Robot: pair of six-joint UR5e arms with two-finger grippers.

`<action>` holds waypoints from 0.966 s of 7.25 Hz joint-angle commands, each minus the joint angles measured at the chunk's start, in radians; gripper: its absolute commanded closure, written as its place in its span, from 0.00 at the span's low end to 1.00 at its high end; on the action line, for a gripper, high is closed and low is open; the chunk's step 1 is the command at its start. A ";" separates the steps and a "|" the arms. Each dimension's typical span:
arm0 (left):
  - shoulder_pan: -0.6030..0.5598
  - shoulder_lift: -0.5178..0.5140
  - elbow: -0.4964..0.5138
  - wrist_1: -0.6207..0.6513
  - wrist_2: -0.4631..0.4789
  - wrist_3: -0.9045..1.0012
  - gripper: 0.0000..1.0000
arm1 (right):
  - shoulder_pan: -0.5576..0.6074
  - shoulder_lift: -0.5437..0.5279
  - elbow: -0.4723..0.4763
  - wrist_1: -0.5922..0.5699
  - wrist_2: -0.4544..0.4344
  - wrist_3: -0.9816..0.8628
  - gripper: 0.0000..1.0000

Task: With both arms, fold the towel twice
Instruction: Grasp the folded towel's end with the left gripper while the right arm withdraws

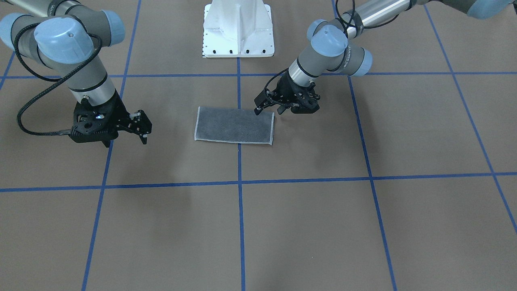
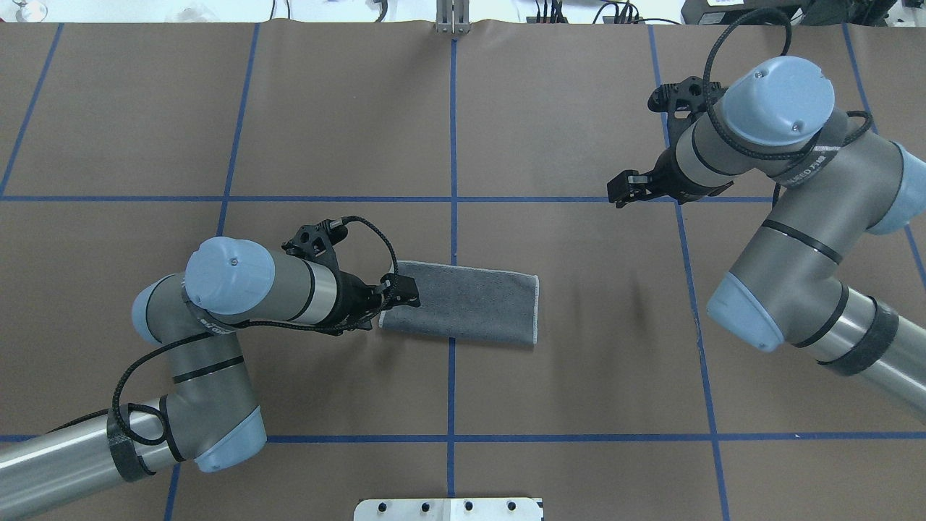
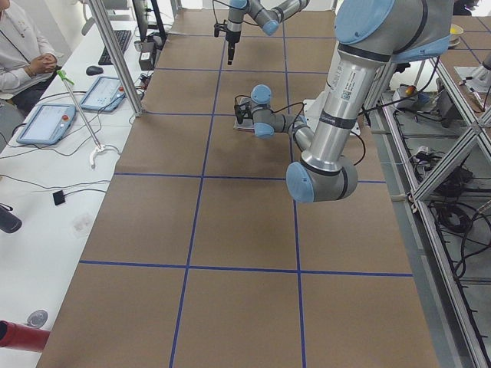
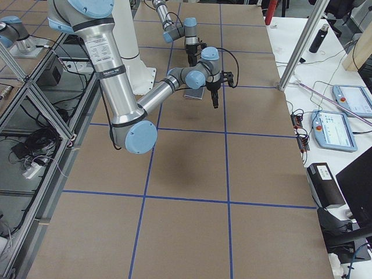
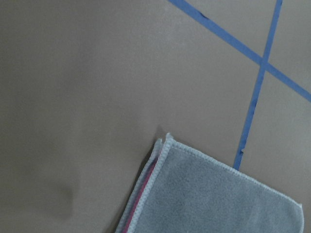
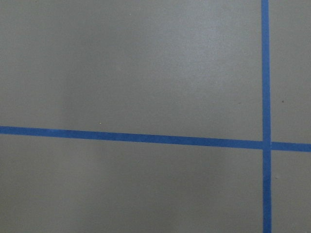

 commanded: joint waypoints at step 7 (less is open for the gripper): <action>-0.002 0.031 0.006 -0.005 0.008 -0.160 0.30 | 0.005 -0.002 0.009 -0.001 0.002 -0.007 0.01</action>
